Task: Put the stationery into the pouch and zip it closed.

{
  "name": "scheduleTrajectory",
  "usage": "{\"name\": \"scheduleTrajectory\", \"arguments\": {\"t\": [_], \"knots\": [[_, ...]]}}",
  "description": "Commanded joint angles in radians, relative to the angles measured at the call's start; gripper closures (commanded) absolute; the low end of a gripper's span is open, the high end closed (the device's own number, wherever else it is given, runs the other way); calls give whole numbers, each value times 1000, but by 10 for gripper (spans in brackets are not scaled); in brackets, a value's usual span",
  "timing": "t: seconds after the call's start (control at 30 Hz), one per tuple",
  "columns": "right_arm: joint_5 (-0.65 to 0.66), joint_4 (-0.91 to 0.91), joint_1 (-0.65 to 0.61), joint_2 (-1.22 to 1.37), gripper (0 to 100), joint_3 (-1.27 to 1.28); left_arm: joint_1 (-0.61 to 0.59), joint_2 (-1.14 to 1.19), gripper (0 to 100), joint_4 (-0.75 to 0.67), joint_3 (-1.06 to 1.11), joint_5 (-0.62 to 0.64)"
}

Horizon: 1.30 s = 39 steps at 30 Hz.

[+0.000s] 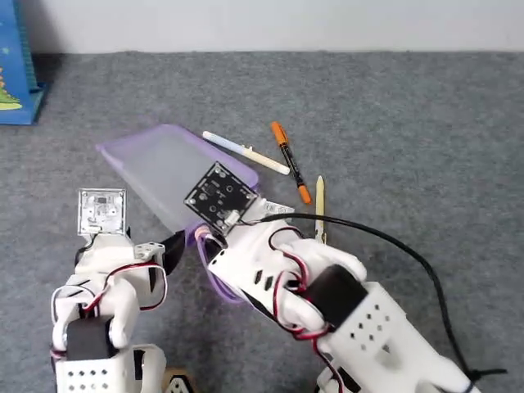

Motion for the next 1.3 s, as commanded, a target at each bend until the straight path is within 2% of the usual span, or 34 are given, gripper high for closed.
{"name": "scheduleTrajectory", "arguments": {"t": [0.0, 0.33, 0.5, 0.77, 0.9, 1.1, 1.27], "knots": [[6, -16, 7, -79, 989, -14, 6, -12, 686, -77, 31, -11], [6, -13, 5, -119, 989, -2, 21, -12, 686, -84, 47, -54], [6, -13, 5, -116, 989, -2, 110, -14, 686, -29, 41, -60], [9, -13, 7, -116, 989, 2, 120, -14, 687, 3, 41, -103], [6, -13, 7, -116, 989, 52, 92, -14, 688, 0, 41, -103], [6, -22, 12, -113, 985, 190, -68, -14, 688, -63, 41, -69], [6, -24, 12, 21, 972, 209, -89, -14, 688, -77, 41, -54]]}}
